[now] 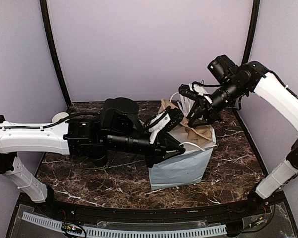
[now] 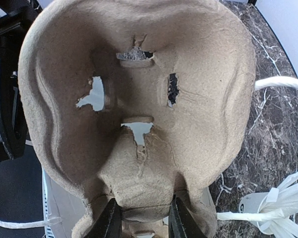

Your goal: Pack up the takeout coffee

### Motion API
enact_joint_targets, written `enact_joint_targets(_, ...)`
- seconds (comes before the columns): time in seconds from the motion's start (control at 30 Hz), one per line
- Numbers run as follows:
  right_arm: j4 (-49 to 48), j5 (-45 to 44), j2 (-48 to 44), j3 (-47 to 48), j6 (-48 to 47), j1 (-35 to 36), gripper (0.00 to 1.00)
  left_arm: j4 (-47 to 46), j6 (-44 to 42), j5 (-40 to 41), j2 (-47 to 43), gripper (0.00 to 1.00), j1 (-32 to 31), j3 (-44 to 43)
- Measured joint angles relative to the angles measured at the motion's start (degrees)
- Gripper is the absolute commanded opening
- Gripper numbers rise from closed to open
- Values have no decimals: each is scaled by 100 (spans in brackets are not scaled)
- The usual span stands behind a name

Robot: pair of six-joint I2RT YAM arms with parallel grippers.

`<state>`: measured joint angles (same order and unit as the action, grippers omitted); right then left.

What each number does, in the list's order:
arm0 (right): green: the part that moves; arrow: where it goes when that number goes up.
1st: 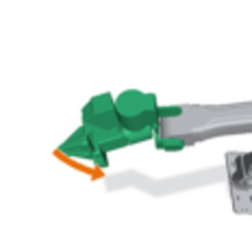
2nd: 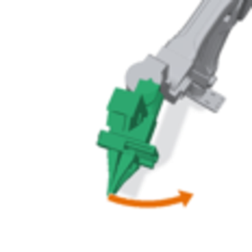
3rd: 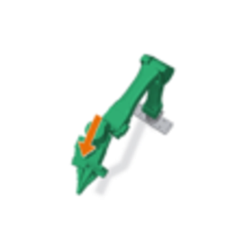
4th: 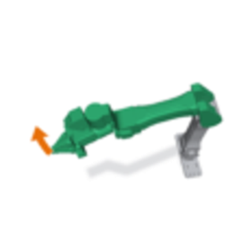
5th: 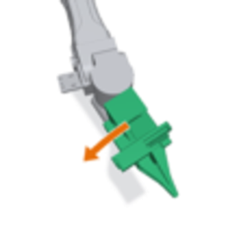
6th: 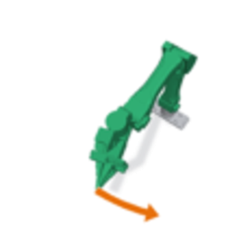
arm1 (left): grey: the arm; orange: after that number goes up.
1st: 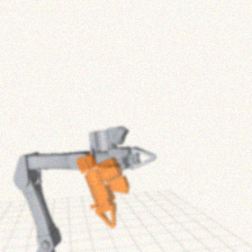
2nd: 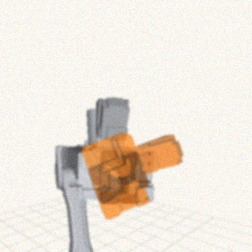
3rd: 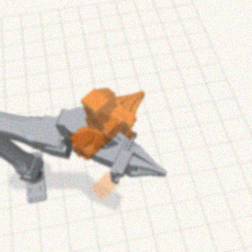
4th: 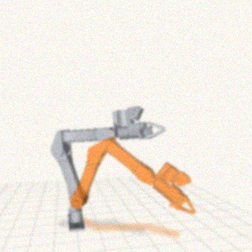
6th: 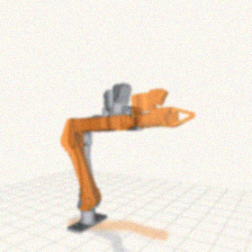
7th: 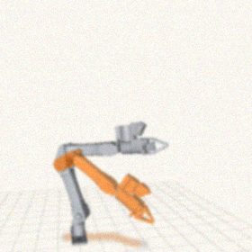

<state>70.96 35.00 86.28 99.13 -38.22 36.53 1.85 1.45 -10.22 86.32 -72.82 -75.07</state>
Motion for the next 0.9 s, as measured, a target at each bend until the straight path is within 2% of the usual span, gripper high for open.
enact_joint_targets(0.37,546,-715,22,83,-208,280,29,0,-170,85,61,10,-66,0)
enact_joint_targets(0.9,938,-1891,52,136,-238,964,29,-275,-282,175,50,12,-66,63)
